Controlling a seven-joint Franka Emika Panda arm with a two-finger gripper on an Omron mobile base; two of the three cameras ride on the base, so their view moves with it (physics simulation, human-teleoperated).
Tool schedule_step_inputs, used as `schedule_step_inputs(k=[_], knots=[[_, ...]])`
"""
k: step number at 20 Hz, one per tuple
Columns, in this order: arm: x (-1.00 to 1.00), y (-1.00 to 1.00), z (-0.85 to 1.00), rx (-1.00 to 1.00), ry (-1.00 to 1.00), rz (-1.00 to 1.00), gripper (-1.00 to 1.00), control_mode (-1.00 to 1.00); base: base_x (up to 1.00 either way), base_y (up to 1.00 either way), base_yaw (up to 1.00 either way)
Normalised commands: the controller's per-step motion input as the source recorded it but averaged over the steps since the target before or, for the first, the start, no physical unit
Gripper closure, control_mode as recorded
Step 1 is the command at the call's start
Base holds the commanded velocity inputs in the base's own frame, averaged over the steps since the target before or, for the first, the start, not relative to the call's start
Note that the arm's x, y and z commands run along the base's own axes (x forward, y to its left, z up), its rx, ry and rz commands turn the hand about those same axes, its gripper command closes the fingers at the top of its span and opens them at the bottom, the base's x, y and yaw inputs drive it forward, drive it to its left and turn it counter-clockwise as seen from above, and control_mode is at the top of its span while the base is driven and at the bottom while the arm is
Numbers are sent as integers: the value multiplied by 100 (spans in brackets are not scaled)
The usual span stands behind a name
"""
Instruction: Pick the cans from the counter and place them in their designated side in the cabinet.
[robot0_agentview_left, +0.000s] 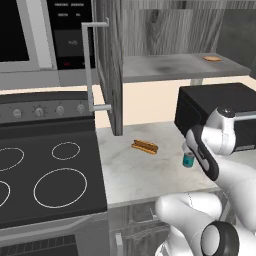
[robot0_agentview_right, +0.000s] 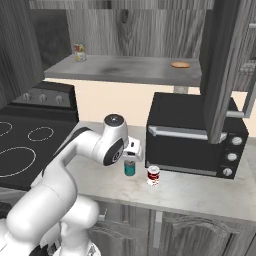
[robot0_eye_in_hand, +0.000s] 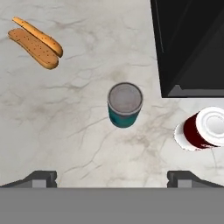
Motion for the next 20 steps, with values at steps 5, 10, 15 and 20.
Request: schedule_step_inputs(k=[5,10,15,20], knots=[[9,-1,-2,0,0,0,-100,-100,0,0,0],[10,-4,-2,0,0,0,-100,-100,0,0,0],[11,-5,0,0,0,0,-100,-100,0,0,0],[12,-1,-3,0,0,0,-100,-100,0,0,0]])
